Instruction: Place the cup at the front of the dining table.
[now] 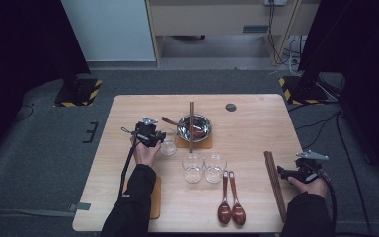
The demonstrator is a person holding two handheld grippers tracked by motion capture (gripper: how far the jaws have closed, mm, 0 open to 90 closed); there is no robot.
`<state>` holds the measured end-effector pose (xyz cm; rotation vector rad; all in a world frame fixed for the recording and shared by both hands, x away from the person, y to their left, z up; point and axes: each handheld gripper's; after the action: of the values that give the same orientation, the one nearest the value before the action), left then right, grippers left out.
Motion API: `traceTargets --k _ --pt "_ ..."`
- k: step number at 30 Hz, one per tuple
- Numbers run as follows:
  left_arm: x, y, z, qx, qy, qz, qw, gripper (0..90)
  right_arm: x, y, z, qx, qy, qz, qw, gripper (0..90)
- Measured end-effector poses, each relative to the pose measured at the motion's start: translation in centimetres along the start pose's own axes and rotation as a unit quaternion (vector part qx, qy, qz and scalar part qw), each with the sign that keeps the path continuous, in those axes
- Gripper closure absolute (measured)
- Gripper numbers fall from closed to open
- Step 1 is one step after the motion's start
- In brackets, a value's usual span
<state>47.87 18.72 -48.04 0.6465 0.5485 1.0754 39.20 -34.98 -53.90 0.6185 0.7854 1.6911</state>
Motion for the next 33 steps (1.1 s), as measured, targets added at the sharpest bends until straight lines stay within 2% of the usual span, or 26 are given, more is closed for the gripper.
traceTargets --k 9,13,14,17,23,28,33 --pt "0.1 1.9 0.1 -0.031 -0.004 -0.02 0.9993 57.1 0.0 0.0 0.0 0.0 0.0 0.0 1.0 0.4" --pt "0.0 3.6 0.0 -0.049 -0.011 -0.036 0.9981 53.9 0.0 0.0 0.0 0.0 0.0 0.0 1.0 0.4" --pt "0.0 3.6 0.0 -0.049 -0.011 -0.036 0.9981 52.8 0.0 0.0 0.0 0.0 0.0 0.0 1.0 0.4" --pt "0.3 4.9 -0.3 -0.061 -0.015 -0.038 0.9973 48.4 0.0 0.0 0.0 0.0 0.0 0.0 1.0 0.4" --pt "0.7 6.2 -0.9 -0.066 -0.023 -0.035 0.997 42.3 0.0 0.0 0.0 0.0 0.0 0.0 1.0 0.4" --pt "1.5 7.4 -1.9 -0.058 -0.032 -0.03 0.9973 39.1 0.0 0.0 0.0 0.0 0.0 0.0 1.0 0.4" --pt "1.8 7.9 -2.9 -0.054 -0.036 -0.027 0.9975 36.0 0.0 0.0 0.0 0.0 0.0 0.0 1.0 0.4"
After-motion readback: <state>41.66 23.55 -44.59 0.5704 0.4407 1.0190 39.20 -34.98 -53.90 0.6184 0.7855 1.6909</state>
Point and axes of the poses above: each handheld gripper's, and its own axes: y roughly backward along the jaws, z roughly out of its top, x roughly to its left, and after that the axes turned 5 degrees about x, right-handed
